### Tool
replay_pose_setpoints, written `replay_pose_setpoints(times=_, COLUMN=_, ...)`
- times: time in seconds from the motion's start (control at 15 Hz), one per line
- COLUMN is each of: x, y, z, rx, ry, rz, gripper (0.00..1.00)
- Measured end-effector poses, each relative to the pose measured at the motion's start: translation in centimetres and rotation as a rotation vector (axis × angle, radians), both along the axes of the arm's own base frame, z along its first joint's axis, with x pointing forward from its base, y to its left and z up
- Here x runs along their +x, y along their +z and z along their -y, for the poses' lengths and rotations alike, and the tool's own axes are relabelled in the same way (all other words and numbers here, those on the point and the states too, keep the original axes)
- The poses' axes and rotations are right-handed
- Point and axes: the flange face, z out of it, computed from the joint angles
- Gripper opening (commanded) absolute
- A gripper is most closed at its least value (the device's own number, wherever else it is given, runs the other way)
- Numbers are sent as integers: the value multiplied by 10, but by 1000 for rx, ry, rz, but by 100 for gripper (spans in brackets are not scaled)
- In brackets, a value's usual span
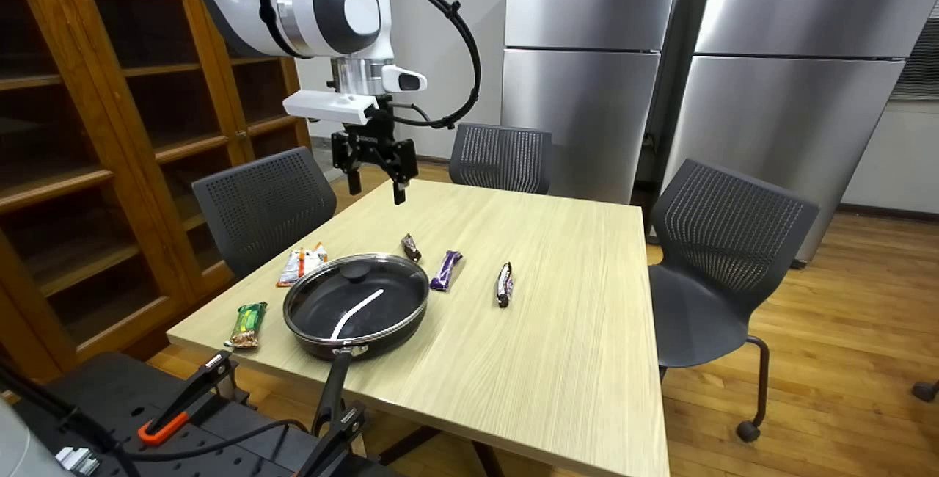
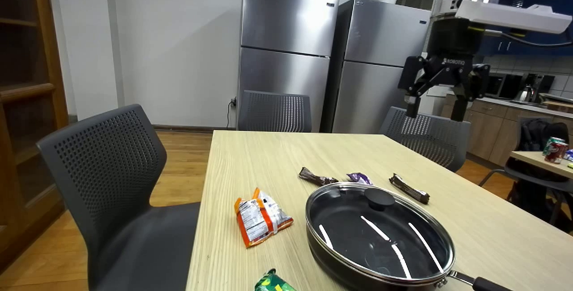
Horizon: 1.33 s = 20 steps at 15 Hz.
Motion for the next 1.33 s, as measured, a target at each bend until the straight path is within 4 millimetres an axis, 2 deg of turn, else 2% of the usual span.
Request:
replay_pose_setpoints(times=0.53, x=16, y=-40, z=-36, rx=-2, ry=49, rz=-47, gripper=100)
replay_pose_setpoints(times=1.33, x=14, y=-121, z=-76, rx=-24, ry=22, rz=-64, gripper=100)
